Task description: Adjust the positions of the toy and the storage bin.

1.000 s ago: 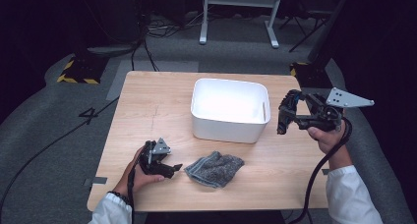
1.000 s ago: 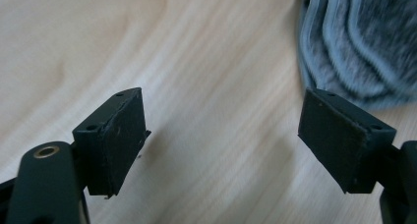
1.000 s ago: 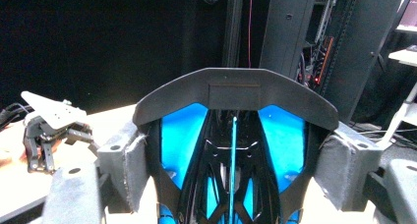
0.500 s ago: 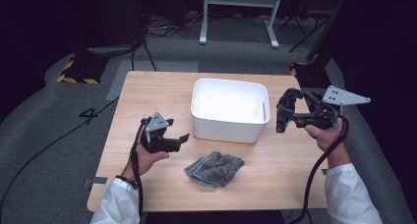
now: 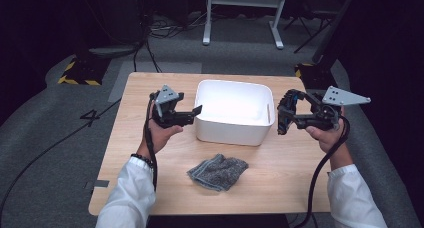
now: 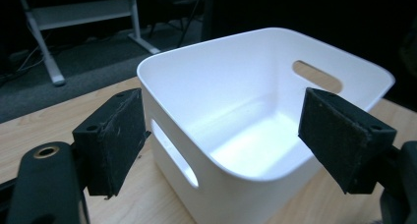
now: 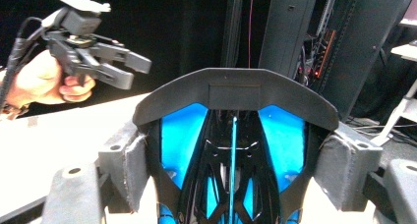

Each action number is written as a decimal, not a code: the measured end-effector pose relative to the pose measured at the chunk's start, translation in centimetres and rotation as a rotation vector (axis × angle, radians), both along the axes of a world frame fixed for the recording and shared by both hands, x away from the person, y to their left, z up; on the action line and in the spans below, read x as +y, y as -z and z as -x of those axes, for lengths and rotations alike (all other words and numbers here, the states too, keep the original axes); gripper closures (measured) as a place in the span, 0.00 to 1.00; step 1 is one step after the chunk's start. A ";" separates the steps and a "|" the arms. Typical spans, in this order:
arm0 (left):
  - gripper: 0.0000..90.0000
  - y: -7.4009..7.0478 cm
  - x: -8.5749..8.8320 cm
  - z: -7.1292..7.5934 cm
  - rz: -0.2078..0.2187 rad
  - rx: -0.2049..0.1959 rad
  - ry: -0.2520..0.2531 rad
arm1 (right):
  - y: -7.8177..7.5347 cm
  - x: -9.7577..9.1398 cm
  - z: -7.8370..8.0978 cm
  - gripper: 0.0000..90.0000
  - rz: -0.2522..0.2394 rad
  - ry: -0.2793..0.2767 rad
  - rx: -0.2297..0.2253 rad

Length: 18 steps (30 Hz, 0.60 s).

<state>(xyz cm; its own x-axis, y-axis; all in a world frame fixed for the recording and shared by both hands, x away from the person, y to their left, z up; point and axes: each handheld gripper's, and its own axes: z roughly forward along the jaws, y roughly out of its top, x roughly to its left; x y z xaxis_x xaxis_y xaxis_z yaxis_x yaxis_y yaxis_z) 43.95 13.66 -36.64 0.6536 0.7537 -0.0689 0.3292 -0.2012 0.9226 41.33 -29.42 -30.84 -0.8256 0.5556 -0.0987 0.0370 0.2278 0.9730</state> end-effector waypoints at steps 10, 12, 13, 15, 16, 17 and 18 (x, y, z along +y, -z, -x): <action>0.27 1.3 -1.0 -3.2 -0.037 0.085 -0.059 | 0.3 0.4 -0.3 0.28 0.010 -0.007 0.011; 0.31 1.6 -1.3 -3.6 -0.046 0.105 -0.049 | 0.4 0.6 -0.4 0.28 0.014 -0.010 0.013; 0.33 1.8 -1.5 -3.8 -0.053 0.113 -0.057 | 0.5 0.6 -0.4 0.28 0.015 -0.011 0.014; 0.34 2.2 -1.9 -4.2 -0.071 0.136 -0.056 | 0.5 0.7 -0.5 0.28 0.020 -0.010 0.015; 0.36 2.3 -2.2 -4.4 -0.083 0.144 -0.059 | 0.5 0.7 -0.5 0.28 0.019 -0.011 0.016; 0.37 2.4 -2.3 -4.5 -0.091 0.154 -0.058 | 0.6 0.7 -0.5 0.28 0.019 -0.013 0.016; 0.40 2.6 -2.5 -4.6 -0.092 0.156 -0.050 | 0.5 0.7 -0.5 0.28 0.020 -0.013 0.017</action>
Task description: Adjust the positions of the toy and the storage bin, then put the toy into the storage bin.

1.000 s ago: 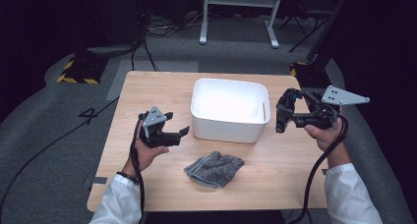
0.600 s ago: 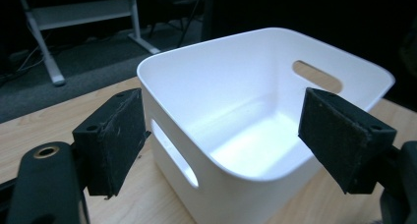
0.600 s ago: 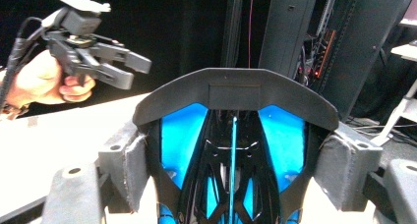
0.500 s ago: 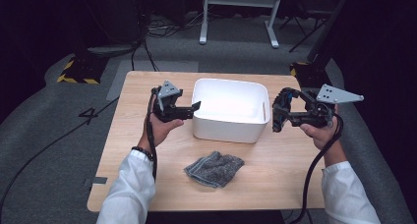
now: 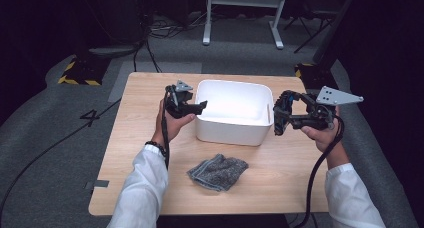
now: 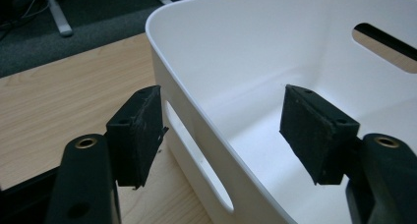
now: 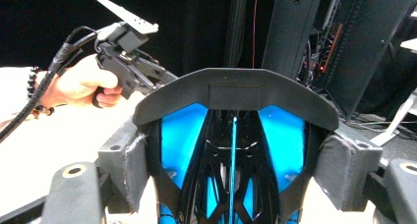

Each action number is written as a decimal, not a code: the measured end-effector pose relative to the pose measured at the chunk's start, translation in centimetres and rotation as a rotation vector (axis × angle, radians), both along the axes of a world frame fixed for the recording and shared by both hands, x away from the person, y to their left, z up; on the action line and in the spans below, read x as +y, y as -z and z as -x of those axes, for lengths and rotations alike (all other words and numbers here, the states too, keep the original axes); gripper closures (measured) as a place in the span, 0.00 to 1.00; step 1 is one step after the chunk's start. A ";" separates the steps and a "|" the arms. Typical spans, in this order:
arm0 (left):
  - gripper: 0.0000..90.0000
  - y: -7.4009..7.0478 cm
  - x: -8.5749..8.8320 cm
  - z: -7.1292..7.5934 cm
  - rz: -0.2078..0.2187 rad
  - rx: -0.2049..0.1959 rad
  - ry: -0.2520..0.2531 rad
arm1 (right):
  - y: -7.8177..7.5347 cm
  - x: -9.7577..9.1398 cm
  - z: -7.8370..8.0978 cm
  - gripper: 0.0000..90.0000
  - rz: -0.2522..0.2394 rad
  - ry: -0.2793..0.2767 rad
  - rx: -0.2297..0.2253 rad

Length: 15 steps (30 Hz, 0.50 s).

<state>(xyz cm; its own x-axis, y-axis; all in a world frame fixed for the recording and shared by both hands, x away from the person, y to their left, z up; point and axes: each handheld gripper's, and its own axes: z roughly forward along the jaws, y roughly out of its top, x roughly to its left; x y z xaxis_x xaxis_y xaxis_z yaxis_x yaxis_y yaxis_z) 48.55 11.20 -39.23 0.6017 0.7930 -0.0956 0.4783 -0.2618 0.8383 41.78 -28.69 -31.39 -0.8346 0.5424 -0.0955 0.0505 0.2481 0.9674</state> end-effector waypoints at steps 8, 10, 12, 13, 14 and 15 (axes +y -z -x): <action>0.57 1.1 -0.5 -0.3 -0.045 0.020 -0.010 | 0.2 -0.5 0.0 0.28 -0.010 0.006 0.005; 0.61 1.1 -0.7 0.0 -0.044 0.014 -0.022 | 0.3 -0.5 -0.1 0.28 -0.001 0.009 0.009; 0.64 1.0 -0.9 0.3 -0.052 0.012 -0.026 | 0.3 -0.6 -0.1 0.28 0.001 0.009 0.006; 0.64 1.1 -1.0 0.3 -0.056 0.013 -0.022 | 0.3 -0.6 0.0 0.28 0.000 0.008 0.003; 0.64 1.0 -1.0 0.5 -0.057 0.024 -0.023 | 0.2 -0.6 0.0 0.28 -0.004 0.007 0.006; 0.65 1.0 -1.1 0.6 -0.050 0.029 -0.033 | 0.2 -0.7 0.0 0.28 -0.007 0.010 0.005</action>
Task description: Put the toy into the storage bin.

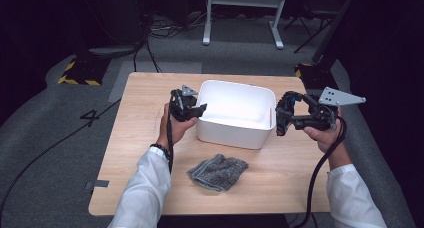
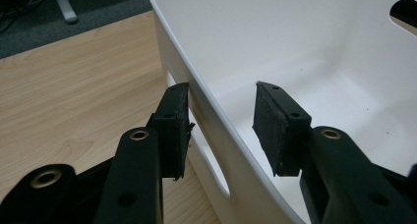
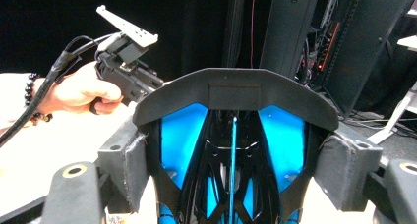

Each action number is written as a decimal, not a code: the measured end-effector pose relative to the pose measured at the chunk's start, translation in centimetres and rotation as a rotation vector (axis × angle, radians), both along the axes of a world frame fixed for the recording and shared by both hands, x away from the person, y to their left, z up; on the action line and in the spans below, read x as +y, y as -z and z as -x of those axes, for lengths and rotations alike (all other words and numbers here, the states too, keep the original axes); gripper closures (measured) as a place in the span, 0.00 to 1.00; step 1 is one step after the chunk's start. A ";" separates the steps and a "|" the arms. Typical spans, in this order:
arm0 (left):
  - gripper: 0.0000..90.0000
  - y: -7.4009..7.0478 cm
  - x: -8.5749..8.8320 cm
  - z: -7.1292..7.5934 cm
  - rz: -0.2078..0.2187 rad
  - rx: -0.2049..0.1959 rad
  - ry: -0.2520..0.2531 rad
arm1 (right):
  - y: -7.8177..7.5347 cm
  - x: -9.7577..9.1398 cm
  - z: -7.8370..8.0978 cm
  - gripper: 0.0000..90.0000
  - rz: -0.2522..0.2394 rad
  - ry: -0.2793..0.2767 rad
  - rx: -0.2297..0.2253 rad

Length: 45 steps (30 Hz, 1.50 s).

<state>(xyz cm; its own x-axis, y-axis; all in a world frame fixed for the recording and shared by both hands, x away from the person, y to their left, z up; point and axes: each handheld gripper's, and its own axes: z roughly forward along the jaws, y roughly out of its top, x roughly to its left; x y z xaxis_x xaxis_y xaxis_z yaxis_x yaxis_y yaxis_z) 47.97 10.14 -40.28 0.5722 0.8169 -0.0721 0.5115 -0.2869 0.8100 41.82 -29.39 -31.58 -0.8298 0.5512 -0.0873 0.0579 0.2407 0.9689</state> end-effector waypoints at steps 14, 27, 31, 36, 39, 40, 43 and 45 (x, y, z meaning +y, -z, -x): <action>0.64 0.1 -0.4 3.4 0.012 0.024 -0.038 | -0.7 0.4 0.0 0.28 -0.001 -0.003 -0.015; 0.50 0.2 -1.0 6.4 0.031 0.042 0.007 | -1.7 1.5 -0.1 0.28 -0.012 -0.034 -0.035; 0.34 -0.1 -0.7 6.9 0.046 -0.013 0.029 | -1.8 2.3 -0.3 0.28 -0.004 -0.042 -0.036; 0.22 -1.2 0.3 7.6 0.062 -0.065 0.081 | -1.9 3.2 -0.7 0.28 0.007 -0.053 -0.038; 0.20 -1.9 1.2 8.2 0.063 -0.098 0.097 | -2.0 3.6 -0.9 0.28 0.011 -0.056 -0.039; 0.20 -2.0 1.7 8.5 0.053 -0.106 0.106 | -2.0 3.6 -0.9 0.28 0.011 -0.056 -0.037; 0.19 -2.1 2.5 9.0 0.031 -0.122 0.115 | -1.8 3.9 -1.1 0.28 0.017 -0.056 -0.031; 0.18 -1.8 2.9 9.3 0.016 -0.128 0.127 | -1.7 4.1 -1.2 0.28 0.028 -0.059 -0.029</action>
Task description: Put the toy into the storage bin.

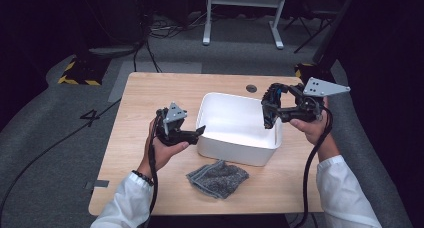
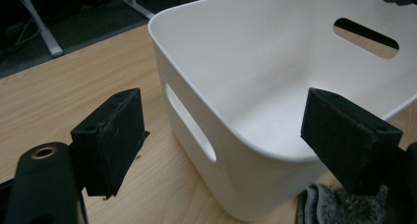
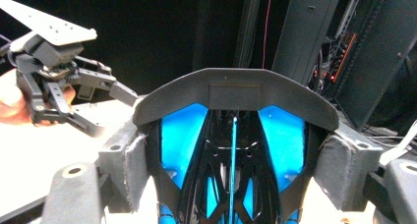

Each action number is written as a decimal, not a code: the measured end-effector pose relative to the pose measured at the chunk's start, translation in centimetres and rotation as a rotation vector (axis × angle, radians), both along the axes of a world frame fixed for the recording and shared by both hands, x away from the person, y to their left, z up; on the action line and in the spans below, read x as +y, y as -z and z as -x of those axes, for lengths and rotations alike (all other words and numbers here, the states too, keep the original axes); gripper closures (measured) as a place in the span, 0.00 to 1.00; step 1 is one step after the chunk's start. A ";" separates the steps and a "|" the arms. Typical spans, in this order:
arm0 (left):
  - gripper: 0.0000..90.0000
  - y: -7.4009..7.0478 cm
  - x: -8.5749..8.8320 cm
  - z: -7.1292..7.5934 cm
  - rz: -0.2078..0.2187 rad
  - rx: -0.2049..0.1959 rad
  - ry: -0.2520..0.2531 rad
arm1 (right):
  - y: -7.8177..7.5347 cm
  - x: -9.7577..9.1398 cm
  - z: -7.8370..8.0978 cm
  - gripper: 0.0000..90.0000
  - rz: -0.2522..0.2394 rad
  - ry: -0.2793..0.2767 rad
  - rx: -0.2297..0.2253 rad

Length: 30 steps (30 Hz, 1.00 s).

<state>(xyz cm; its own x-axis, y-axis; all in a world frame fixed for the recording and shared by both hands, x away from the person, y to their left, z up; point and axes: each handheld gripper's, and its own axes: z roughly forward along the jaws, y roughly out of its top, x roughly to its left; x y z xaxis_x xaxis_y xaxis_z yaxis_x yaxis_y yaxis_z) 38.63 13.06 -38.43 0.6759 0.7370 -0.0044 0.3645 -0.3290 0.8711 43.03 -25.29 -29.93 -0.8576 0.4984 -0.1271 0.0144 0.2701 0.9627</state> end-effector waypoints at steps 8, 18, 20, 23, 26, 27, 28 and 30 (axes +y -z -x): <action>0.18 1.1 1.4 1.2 -0.064 -0.023 0.059 | 1.1 0.7 -0.5 0.28 0.058 -0.006 0.019; 0.18 4.0 2.8 2.4 -0.133 0.017 0.118 | 2.8 1.1 -0.9 0.28 0.108 -0.018 0.059; 0.18 4.7 3.0 2.5 -0.149 0.029 0.123 | 3.1 1.2 -0.9 0.28 0.123 -0.023 0.068; 0.18 5.8 3.4 2.6 -0.183 0.035 0.142 | 3.6 1.4 -1.0 0.28 0.149 -0.028 0.076; 0.19 6.9 3.9 2.6 -0.209 0.055 0.138 | 4.3 1.7 -1.2 0.28 0.178 -0.037 0.090; 0.19 7.1 4.0 2.6 -0.212 0.064 0.139 | 4.5 1.7 -1.2 0.28 0.190 -0.039 0.095; 0.19 7.5 4.2 2.6 -0.218 0.070 0.136 | 4.6 1.8 -1.2 0.28 0.196 -0.040 0.098; 0.19 8.1 4.6 2.6 -0.230 0.088 0.133 | 4.9 1.9 -1.3 0.28 0.210 -0.046 0.110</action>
<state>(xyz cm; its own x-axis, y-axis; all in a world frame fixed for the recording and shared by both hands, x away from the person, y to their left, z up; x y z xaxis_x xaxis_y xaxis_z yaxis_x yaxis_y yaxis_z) 35.98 17.63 -46.50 0.7714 0.6300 0.0899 0.3755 -0.5646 0.7350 44.34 -23.39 -34.86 -0.8930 0.4311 -0.1289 0.0987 0.4672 0.8786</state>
